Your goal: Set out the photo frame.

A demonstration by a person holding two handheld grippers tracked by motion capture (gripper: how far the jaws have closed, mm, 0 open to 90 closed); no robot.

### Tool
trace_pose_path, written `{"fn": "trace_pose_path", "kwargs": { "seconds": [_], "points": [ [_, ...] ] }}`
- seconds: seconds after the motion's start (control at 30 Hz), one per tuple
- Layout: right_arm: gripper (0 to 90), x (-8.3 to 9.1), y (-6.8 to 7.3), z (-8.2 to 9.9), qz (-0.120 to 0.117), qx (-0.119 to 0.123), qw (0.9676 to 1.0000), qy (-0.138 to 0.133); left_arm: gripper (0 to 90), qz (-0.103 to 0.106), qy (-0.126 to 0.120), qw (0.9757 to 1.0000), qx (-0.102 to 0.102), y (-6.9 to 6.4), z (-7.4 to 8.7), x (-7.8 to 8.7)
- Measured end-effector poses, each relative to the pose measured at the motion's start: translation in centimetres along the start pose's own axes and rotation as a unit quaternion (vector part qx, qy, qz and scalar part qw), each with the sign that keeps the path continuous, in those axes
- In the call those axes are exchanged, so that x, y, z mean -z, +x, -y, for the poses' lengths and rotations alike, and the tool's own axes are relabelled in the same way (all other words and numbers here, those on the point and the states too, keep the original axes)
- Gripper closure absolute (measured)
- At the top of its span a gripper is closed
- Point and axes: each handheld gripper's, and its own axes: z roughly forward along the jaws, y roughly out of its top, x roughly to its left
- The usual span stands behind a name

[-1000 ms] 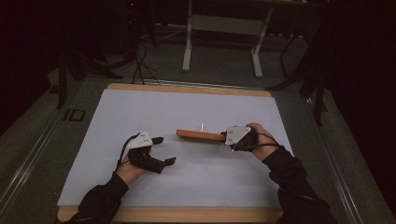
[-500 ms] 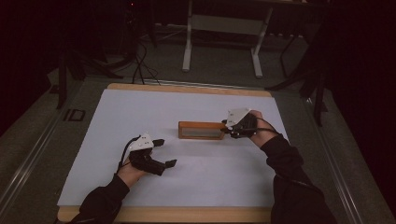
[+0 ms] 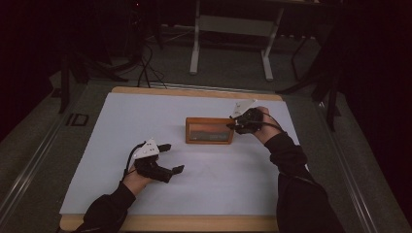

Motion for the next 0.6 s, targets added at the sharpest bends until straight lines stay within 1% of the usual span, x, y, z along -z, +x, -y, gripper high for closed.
{"fn": "trace_pose_path", "kwargs": {
  "seconds": [0.03, 0.1, 0.23, 0.37, 0.53, 0.6],
  "points": [
    [61.4, -0.1, -0.2, 0.1, 0.001, -0.001, 1.0, -0.002, 3.6, -0.001, -0.005, 1.0, -0.001, 0.0, 0.1, 0.1],
    [60.6, -0.3, -0.5, 0.2, -0.001, -0.005, 1.0, -0.007, 3.6, -0.002, -0.004, 1.0, -0.001, 0.0, 0.1, 0.0],
    [59.1, -0.7, -1.0, 0.3, -0.004, -0.004, 0.9999, -0.012, 3.5, 0.0, -0.004, 1.0, -0.002, 0.1, 0.2, -0.1],
    [58.0, -1.1, -1.5, 0.3, 0.0, 0.002, 0.9999, -0.011, 3.5, 0.0, -0.003, 1.0, -0.004, 0.0, 0.2, -0.2],
    [57.6, -1.4, -2.2, 0.2, -0.008, 0.004, 0.9999, -0.01, 3.6, 0.003, 0.002, 1.0, -0.004, 0.0, 0.3, -0.3],
    [57.5, -1.5, -2.3, 0.1, -0.009, 0.01, 0.9999, -0.007, 3.5, 0.004, 0.002, 1.0, -0.003, 0.0, 0.3, -0.3]
  ]
}}
